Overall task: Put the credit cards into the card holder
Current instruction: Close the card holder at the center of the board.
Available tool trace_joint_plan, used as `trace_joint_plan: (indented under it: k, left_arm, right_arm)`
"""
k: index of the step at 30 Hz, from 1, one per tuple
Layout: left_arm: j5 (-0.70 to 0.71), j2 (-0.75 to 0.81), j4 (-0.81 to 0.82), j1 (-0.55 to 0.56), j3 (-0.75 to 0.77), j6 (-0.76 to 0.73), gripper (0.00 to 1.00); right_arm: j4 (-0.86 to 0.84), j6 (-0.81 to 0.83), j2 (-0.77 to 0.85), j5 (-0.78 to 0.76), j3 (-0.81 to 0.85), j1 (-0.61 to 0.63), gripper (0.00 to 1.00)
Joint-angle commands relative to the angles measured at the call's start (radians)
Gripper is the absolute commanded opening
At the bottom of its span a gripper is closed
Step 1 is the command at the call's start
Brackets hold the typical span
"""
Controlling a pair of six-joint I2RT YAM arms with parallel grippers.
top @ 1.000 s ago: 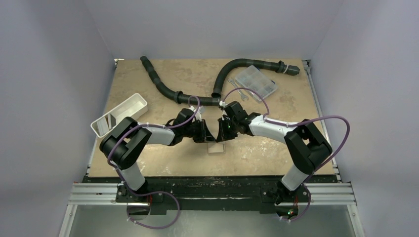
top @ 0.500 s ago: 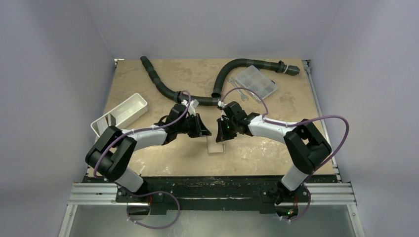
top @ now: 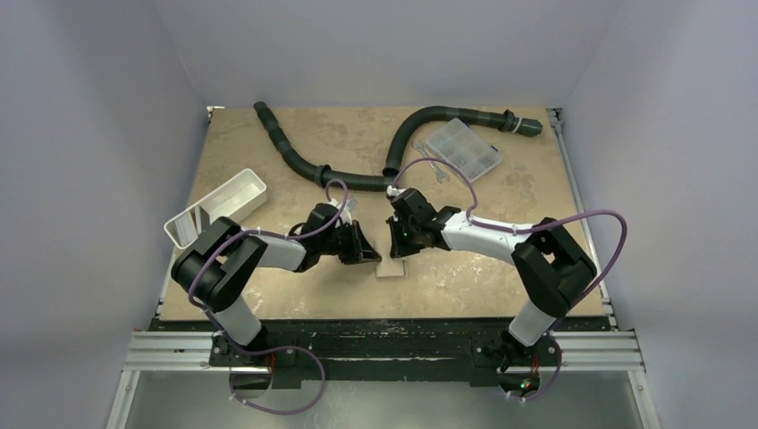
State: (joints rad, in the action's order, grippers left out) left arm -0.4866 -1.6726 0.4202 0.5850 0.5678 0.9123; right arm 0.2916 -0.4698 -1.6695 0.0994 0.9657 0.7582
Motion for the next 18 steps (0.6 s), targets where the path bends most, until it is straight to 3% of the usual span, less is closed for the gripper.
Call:
trace_joint_plan:
  k: [1, 7, 18]
  left_arm:
    - [0.023, -0.029, 0.08, 0.024, -0.03, 0.036, 0.0]
    - [0.024, -0.031, 0.115, 0.025, -0.048, 0.056, 0.0]
    - [0.026, -0.036, 0.184, 0.026, -0.085, 0.085, 0.0]
  right_arm:
    - [0.141, -0.095, -0.1, -0.128, -0.036, 0.072, 0.0]
    - [0.178, -0.209, -0.182, -0.242, 0.007, 0.151, 0.0]
    - [0.273, -0.305, -0.337, -0.259, 0.201, 0.251, 0.0]
